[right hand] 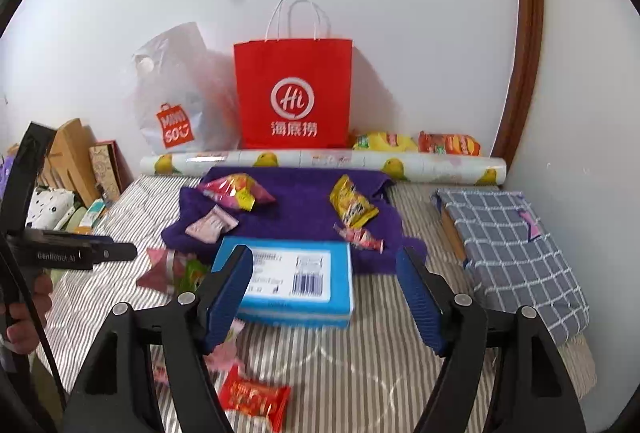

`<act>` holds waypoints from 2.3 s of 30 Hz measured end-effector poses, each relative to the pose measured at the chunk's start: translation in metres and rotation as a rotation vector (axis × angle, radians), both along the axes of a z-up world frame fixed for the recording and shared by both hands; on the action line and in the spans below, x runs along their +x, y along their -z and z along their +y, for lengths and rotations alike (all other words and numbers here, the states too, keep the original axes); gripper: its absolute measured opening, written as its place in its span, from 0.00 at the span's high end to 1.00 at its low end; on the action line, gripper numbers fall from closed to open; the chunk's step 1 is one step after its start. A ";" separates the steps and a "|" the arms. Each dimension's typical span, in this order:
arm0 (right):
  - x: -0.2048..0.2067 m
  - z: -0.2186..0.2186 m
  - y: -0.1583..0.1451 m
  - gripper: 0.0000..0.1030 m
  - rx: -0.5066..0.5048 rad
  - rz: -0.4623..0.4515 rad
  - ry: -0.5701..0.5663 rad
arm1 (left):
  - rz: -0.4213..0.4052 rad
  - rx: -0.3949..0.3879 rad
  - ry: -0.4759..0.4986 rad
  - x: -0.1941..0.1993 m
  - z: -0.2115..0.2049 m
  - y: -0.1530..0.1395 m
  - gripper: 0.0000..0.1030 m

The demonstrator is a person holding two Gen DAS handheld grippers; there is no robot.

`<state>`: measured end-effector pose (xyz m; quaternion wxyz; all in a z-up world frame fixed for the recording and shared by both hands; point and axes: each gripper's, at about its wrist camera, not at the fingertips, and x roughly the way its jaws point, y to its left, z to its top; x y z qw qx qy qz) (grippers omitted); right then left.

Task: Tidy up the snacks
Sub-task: 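Grasp the red candy bag with the right tool while the left tool reaches the Lotso stick candy, then lift the red bag with the right tool while the left tool grasps the Lotso stick candy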

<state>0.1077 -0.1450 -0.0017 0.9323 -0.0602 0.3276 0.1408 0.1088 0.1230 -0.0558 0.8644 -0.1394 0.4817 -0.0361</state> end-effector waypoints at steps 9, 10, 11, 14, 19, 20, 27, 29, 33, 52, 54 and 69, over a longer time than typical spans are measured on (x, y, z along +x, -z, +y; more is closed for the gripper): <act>-0.016 0.002 0.085 0.29 0.031 0.203 -0.162 | 0.029 -0.004 -0.037 -0.030 0.011 0.023 0.36; -0.019 0.002 0.091 0.29 0.032 0.212 -0.176 | 0.031 -0.004 -0.041 -0.032 0.012 0.026 0.36; -0.022 0.004 0.101 0.29 0.033 0.239 -0.198 | 0.034 -0.004 -0.044 -0.034 0.013 0.028 0.36; -0.027 0.004 0.120 0.29 0.054 0.296 -0.206 | 0.046 -0.005 -0.051 -0.038 0.014 0.036 0.36; -0.026 0.011 0.145 0.29 0.096 0.374 -0.181 | 0.062 -0.009 -0.045 -0.041 0.012 0.046 0.36; -0.026 0.012 0.147 0.29 0.103 0.375 -0.176 | 0.063 -0.008 -0.043 -0.042 0.011 0.048 0.36; -0.039 0.031 0.152 0.43 0.046 0.284 -0.167 | 0.076 -0.002 -0.007 -0.046 0.000 0.058 0.36; -0.044 0.034 0.151 0.58 0.056 0.284 -0.203 | 0.078 0.008 0.020 -0.047 -0.008 0.060 0.36; -0.050 0.031 0.150 0.59 0.039 0.272 -0.206 | 0.082 0.014 0.081 -0.047 -0.026 0.067 0.36; -0.028 -0.059 0.135 0.59 0.099 0.222 0.013 | 0.104 0.071 0.309 -0.066 -0.096 0.085 0.45; -0.029 -0.061 0.133 0.59 0.096 0.214 0.017 | 0.102 0.095 0.303 -0.069 -0.097 0.084 0.56; -0.044 -0.060 0.114 0.59 0.105 0.180 0.002 | 0.037 0.065 0.312 -0.086 -0.100 0.057 0.82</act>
